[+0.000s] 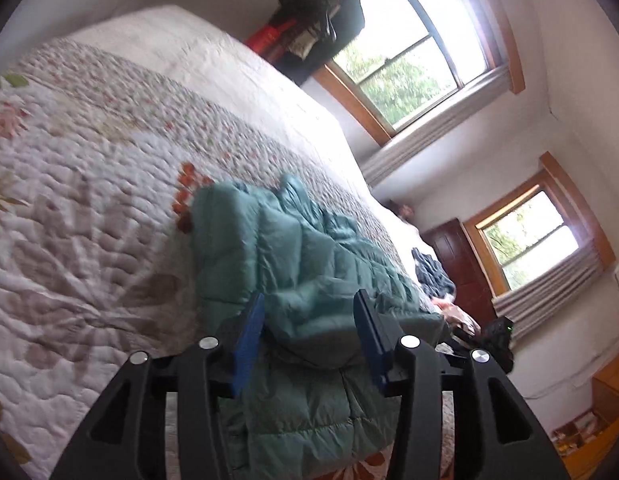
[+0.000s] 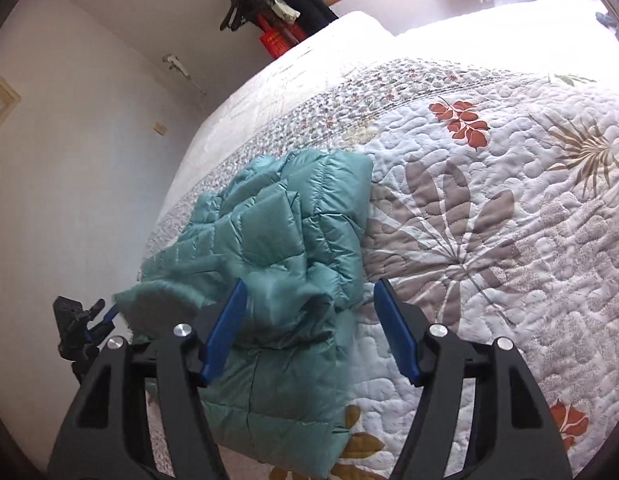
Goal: Fold large clothes
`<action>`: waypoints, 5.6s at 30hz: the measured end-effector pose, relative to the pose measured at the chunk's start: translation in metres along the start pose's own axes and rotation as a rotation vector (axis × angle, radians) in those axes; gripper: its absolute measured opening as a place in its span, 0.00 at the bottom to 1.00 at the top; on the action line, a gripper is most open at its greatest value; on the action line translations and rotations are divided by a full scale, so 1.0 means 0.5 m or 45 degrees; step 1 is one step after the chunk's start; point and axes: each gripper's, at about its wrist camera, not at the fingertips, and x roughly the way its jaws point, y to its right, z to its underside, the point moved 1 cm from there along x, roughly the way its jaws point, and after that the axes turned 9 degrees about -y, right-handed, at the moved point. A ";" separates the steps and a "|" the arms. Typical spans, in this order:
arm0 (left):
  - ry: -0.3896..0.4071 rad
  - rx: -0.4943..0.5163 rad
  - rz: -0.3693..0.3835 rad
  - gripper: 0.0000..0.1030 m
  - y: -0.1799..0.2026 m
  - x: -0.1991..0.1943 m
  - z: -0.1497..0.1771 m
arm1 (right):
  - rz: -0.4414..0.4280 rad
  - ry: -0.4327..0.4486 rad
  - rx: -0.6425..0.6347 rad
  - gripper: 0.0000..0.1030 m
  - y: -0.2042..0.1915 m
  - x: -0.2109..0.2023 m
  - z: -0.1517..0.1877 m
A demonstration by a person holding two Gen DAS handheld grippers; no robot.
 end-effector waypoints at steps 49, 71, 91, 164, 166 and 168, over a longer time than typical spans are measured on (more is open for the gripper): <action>0.141 0.135 -0.426 0.04 0.054 0.198 -0.180 | 0.307 -0.019 -0.115 0.05 -0.147 0.189 -0.311; -0.008 0.164 -0.442 0.45 0.058 0.091 -0.008 | 0.230 -0.057 -0.159 0.36 -0.103 0.086 -0.091; -0.108 0.125 -0.377 0.01 0.035 0.110 0.092 | 0.125 -0.134 -0.180 0.03 -0.085 0.110 0.033; -0.278 0.061 -0.061 0.31 0.075 0.033 0.238 | -0.139 -0.171 -0.046 0.16 -0.044 -0.043 0.267; -0.268 0.041 -0.078 0.38 0.039 0.051 0.254 | -0.165 -0.189 0.004 0.20 -0.011 -0.013 0.276; -0.252 0.014 -0.072 0.46 0.009 0.066 0.259 | -0.205 -0.193 0.031 0.22 0.006 0.004 0.281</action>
